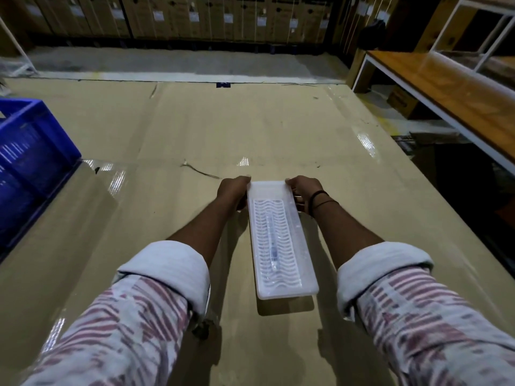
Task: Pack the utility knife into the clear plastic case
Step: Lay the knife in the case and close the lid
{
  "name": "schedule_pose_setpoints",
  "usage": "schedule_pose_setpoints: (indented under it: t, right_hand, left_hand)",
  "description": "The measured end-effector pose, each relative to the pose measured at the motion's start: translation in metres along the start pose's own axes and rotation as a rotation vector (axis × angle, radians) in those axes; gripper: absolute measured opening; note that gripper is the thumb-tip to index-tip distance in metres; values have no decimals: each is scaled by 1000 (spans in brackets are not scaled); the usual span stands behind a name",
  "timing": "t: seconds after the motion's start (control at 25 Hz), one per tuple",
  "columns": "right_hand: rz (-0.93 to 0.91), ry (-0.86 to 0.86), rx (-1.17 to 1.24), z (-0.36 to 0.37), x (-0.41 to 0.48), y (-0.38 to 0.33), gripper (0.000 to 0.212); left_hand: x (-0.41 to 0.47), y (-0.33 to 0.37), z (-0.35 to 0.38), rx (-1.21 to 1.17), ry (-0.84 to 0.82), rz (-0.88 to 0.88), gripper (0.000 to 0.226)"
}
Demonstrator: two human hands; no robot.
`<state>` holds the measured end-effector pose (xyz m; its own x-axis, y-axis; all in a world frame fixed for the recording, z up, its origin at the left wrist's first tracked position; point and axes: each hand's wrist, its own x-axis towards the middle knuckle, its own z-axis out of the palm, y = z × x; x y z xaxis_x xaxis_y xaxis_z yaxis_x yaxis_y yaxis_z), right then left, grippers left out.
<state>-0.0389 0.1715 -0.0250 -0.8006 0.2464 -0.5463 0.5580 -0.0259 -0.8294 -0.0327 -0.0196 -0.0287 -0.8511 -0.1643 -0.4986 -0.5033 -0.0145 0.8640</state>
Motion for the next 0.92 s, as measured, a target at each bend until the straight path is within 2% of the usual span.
schedule_pose_setpoints:
  t: [0.08, 0.12, 0.32, 0.44, 0.52, 0.6, 0.68, 0.76, 0.92]
  right_hand:
    - [3, 15, -16, 2, 12, 1, 42]
    - [7, 10, -33, 3, 16, 1, 40]
    - [7, -22, -28, 4, 21, 0, 12]
    - [-16, 0, -86, 3, 25, 1, 19]
    - [-47, 21, -116, 3, 19, 2, 24]
    - [-118, 65, -142, 1, 1, 2, 28]
    - [-243, 90, -296, -3, -19, 10, 30]
    - [-343, 115, -365, -11, -43, 27, 29]
    - [-365, 106, -338, -31, -92, 65, 18]
  left_hand:
    - [10, -3, 1, 21, -4, 3, 32]
    - [15, -4, 1, 30, -9, 4, 34]
    - [24, -6, 3, 56, -41, -19, 33]
    - [23, -8, 8, 20, -52, -13, 27]
    - [23, -9, 7, 52, -6, 19, 33]
    - [19, -10, 4, 132, 58, 61, 40]
    - [1, -16, 2, 178, 104, 117, 47]
    - [-23, -32, -2, 223, 91, 165, 46]
    - [-75, -71, -17, 170, 17, 172, 49]
